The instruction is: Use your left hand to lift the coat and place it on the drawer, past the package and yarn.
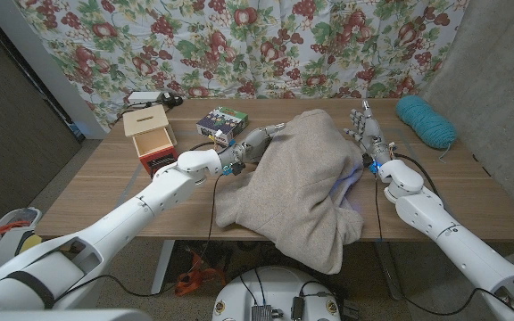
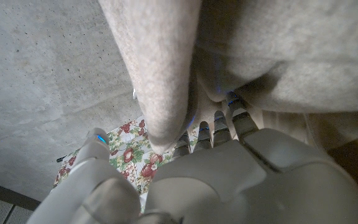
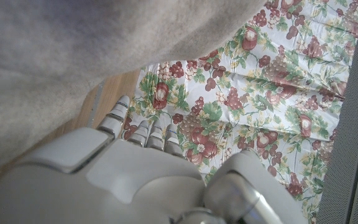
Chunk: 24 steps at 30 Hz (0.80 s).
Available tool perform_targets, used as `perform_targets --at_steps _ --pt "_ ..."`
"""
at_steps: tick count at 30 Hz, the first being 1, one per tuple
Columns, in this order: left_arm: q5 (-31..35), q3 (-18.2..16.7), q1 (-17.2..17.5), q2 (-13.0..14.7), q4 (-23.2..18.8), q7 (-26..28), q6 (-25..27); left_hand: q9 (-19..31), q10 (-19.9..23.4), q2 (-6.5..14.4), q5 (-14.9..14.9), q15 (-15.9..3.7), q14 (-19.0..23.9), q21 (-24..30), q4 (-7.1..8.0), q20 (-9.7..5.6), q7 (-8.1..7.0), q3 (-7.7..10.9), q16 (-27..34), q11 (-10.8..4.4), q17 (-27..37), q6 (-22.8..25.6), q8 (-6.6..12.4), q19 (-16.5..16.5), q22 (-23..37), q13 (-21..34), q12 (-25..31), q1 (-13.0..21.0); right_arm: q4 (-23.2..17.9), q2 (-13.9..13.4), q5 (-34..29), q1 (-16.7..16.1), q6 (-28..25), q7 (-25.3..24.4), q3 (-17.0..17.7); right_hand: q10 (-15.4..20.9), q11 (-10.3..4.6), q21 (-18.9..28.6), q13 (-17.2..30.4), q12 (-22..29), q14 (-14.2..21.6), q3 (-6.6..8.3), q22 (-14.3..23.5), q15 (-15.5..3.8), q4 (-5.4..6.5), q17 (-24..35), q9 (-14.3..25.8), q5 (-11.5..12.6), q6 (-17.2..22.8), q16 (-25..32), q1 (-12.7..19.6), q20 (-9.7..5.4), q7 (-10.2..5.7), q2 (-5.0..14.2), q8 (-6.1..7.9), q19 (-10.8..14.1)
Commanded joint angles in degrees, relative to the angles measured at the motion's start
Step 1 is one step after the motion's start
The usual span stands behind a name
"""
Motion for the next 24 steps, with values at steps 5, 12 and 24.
perform_targets --at_steps 5,12,24 --pt "1.04 1.08 -0.96 1.01 -1.10 -1.01 2.20 0.13 0.40 -0.16 0.54 0.98 -0.38 -0.17 0.22 0.66 -0.29 0.14 -0.17 0.11 0.19 2.09 0.66 -0.45 0.22 0.12 -0.33 -0.12 -2.23 -0.90 -1.19 -1.02 0.36 -1.03 0.17 0.55 -0.18 0.14 0.21 0.38 -0.03 -0.19 0.10 -0.21 -0.07 0.23 0.31 -0.10 0.50 0.19 0.24 0.35 -0.01 0.03 0.13 -0.28" --pt "1.41 1.38 -1.18 1.13 -1.12 -1.49 2.24 0.18 0.44 -0.15 0.53 0.99 -0.84 -0.40 0.35 0.75 -1.71 0.09 -0.28 -0.04 0.24 4.44 1.27 -1.03 0.29 0.17 -0.37 -0.28 -2.52 -0.66 -1.05 -1.68 0.62 -1.55 0.36 1.16 -0.13 0.11 0.21 0.61 -0.08 -0.21 0.10 -0.12 -0.08 0.23 0.31 -0.10 0.53 0.19 0.22 0.47 0.01 0.05 0.12 -0.42" --pt "2.84 2.03 -1.94 1.24 -0.80 -1.92 2.04 0.22 0.53 0.16 0.47 0.82 -1.90 -0.95 0.43 0.90 -3.44 0.21 -0.43 -1.36 0.29 7.67 1.78 -2.77 0.34 0.25 -0.37 -0.27 -2.74 -0.47 -0.88 -1.85 0.75 -1.77 0.55 1.98 -0.24 0.16 0.20 0.83 0.00 -0.25 0.11 -0.31 -0.13 0.22 0.32 -0.09 2.36 0.23 0.20 0.66 -0.14 0.18 0.61 -0.47"
